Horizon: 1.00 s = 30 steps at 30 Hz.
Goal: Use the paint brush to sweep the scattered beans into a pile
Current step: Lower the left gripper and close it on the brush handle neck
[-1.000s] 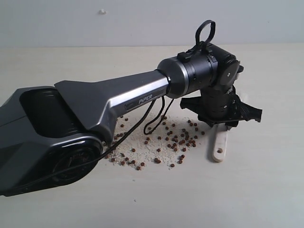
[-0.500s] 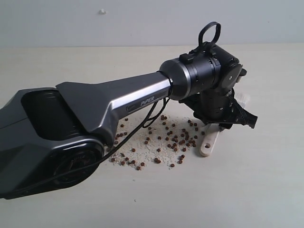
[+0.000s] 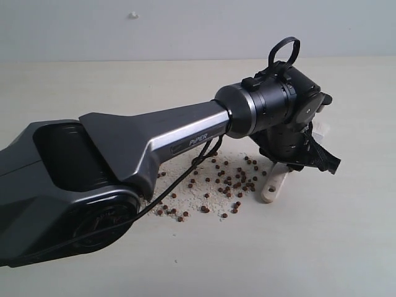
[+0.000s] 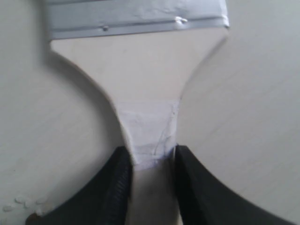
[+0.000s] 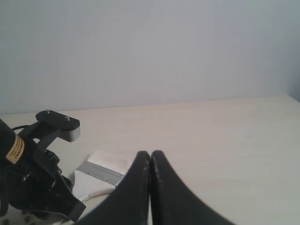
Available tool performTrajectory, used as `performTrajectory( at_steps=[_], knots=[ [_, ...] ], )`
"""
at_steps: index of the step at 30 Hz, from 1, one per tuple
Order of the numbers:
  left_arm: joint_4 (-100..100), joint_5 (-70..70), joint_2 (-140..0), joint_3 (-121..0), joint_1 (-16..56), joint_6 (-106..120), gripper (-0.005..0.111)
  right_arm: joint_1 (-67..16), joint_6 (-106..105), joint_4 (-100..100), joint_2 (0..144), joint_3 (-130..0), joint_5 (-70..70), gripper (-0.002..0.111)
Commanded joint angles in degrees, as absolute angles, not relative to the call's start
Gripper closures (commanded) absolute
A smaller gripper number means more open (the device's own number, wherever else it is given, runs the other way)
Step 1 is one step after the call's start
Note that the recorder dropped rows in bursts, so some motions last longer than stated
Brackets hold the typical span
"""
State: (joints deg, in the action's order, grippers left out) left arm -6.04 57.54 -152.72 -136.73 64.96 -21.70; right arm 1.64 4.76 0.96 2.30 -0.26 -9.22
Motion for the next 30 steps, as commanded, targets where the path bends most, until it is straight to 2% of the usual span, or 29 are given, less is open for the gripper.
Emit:
performTrajectory(
  at_steps=[1, 2, 3, 30],
  knots=[
    [-6.03, 59.79, -153.93, -136.52, 65.04, -21.55, 0.1, 1.97, 4.69, 1.4, 1.87, 0.0, -8.53, 0.108],
    [-6.03, 60.28, -153.93, -136.52, 65.04, -21.42, 0.106, 1.97, 4.69, 1.4, 1.87, 0.0, -8.53, 0.108],
    [-6.03, 60.71, -153.93, -136.52, 65.04, -21.12, 0.107, 1.97, 4.69, 1.4, 1.87, 0.0, -8.53, 0.108],
    [-9.48, 60.76, -149.66, -136.61, 65.15, -16.68, 0.107, 1.97, 4.69, 1.4, 1.87, 0.0, -8.53, 0.108]
  ],
)
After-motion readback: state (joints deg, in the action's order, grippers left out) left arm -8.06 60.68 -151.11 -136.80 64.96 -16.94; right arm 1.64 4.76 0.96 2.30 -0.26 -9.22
